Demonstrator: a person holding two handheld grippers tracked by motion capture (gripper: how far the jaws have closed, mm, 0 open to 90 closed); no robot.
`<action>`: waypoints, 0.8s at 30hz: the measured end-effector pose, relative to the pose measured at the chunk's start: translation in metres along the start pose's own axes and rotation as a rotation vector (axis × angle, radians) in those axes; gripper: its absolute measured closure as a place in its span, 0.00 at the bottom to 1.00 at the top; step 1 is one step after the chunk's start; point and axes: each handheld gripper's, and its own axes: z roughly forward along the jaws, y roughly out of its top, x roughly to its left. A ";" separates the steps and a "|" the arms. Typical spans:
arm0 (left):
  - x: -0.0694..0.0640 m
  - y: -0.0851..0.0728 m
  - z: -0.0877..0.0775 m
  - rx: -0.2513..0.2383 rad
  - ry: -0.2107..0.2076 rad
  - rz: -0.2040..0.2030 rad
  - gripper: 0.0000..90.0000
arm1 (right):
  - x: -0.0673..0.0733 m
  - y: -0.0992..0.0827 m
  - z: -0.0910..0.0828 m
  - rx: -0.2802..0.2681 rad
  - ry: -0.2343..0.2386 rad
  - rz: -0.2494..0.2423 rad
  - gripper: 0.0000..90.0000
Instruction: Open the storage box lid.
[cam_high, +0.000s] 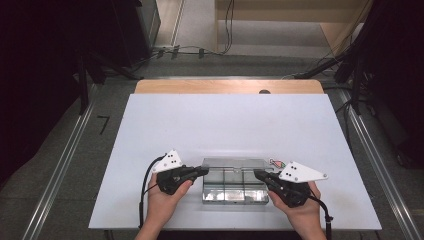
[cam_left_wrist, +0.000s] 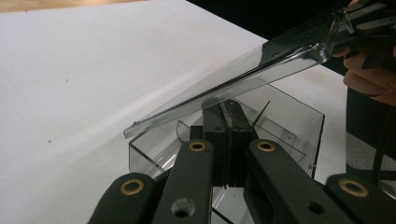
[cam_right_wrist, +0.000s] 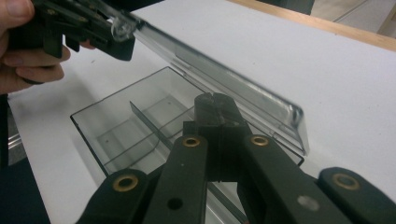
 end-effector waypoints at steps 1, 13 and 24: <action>0.000 0.001 0.000 -0.002 0.000 0.000 1.00 | -0.001 -0.001 0.000 0.002 0.001 0.001 0.98; 0.002 0.002 -0.010 -0.028 -0.009 0.012 1.00 | -0.020 -0.003 -0.006 -0.019 -0.034 0.048 0.98; 0.014 0.000 -0.021 -0.061 0.023 -0.015 0.57 | -0.029 0.006 -0.004 -0.036 -0.033 0.048 0.98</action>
